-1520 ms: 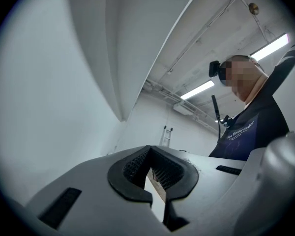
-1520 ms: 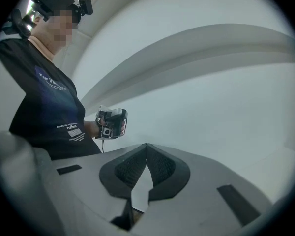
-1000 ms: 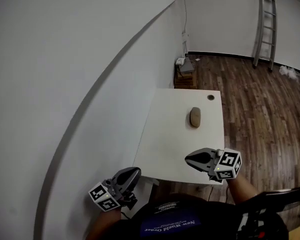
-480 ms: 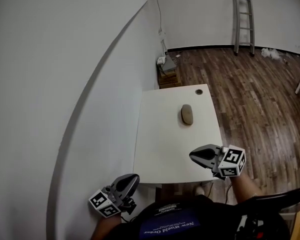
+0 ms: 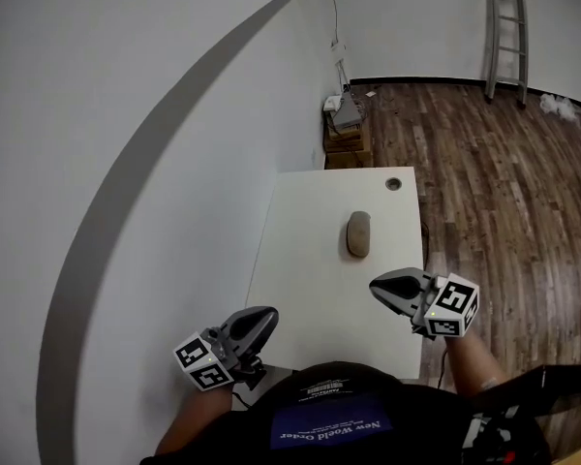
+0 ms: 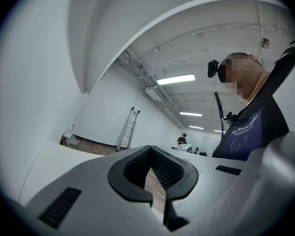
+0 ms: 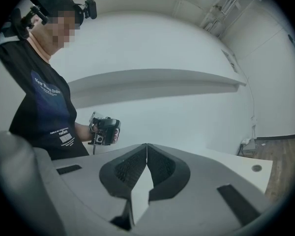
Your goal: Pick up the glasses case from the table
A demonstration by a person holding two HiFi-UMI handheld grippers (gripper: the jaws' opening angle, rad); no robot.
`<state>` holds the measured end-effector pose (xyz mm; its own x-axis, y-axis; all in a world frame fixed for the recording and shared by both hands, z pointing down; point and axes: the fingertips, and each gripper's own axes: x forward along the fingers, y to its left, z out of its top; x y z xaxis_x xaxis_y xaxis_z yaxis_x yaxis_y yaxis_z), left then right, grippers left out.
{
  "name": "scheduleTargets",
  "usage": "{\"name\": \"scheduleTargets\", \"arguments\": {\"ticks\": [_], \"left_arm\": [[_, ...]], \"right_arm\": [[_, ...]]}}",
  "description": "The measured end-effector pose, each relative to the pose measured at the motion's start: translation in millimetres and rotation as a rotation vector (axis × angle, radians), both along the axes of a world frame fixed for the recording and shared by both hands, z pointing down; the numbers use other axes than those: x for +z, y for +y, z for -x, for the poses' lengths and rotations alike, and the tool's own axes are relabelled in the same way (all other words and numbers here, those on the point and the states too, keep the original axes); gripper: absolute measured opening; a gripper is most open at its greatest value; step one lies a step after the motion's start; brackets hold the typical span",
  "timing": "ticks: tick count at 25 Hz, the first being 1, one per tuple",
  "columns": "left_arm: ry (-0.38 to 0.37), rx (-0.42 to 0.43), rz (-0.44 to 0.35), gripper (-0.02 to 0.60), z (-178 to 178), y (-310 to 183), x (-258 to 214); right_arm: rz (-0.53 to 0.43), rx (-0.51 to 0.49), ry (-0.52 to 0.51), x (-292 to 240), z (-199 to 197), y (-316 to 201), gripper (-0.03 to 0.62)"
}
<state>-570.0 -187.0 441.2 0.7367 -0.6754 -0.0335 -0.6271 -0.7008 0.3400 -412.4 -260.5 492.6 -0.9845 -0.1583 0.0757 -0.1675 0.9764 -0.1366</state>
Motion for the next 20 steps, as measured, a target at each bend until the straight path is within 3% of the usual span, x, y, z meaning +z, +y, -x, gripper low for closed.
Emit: {"name": "scheduleTargets", "arguments": {"ticks": [5,10,15,20], "left_arm": [[-0.033,0.052,0.048,-0.003,-34,-47,14],[-0.034,0.158,0.093,-0.003,-52,-106,39],[-0.024,0.276,0.162,-0.003,-51,-167,91],[-0.041,0.319,0.235,-0.003,-41,-241,171]], "right_arm": [[0.007,0.053,-0.007,9,-35,-41,0.002],[0.021,0.148,0.02,22,-52,-74,0.002],[0.049,0.29,0.03,37,-49,-104,0.002],[0.073,0.38,0.042,79,-38,-131,0.002]]}}
